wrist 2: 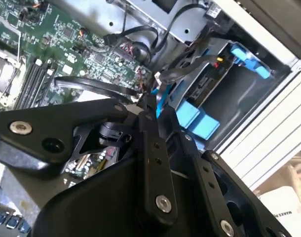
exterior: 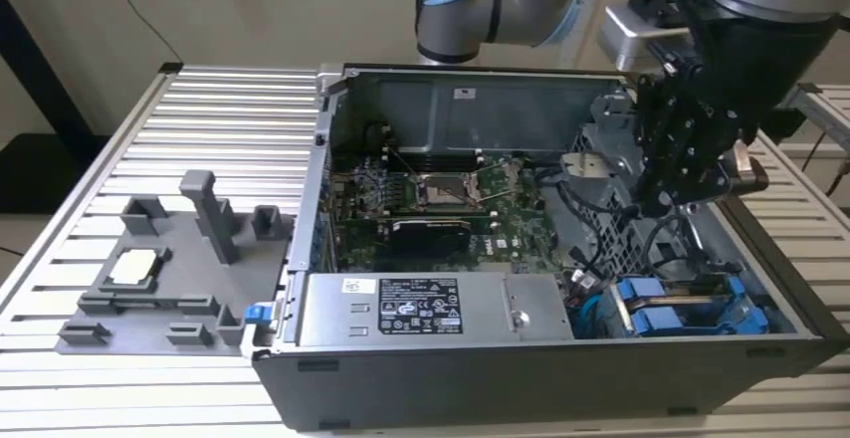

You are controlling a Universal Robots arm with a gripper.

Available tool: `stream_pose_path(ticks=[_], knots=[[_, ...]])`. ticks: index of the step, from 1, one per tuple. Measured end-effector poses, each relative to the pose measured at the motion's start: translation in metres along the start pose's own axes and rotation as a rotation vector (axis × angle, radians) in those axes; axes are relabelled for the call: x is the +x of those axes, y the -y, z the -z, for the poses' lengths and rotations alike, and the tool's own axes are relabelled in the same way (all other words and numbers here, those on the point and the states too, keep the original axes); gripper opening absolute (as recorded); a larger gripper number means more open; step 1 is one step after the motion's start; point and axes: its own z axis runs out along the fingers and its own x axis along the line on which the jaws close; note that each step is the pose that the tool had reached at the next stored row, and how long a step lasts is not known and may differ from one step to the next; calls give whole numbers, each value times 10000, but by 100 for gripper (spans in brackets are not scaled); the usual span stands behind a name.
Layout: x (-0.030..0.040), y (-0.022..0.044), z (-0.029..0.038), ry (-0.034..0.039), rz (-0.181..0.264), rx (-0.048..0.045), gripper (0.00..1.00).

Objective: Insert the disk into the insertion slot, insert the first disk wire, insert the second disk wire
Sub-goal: 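Insert the first disk wire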

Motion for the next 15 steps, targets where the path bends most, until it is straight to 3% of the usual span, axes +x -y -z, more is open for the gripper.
stream_pose_path(ticks=[7,15], knots=[[-28,-83,-93,24,366,35,27],[-54,-149,-119,30,504,89,27]])
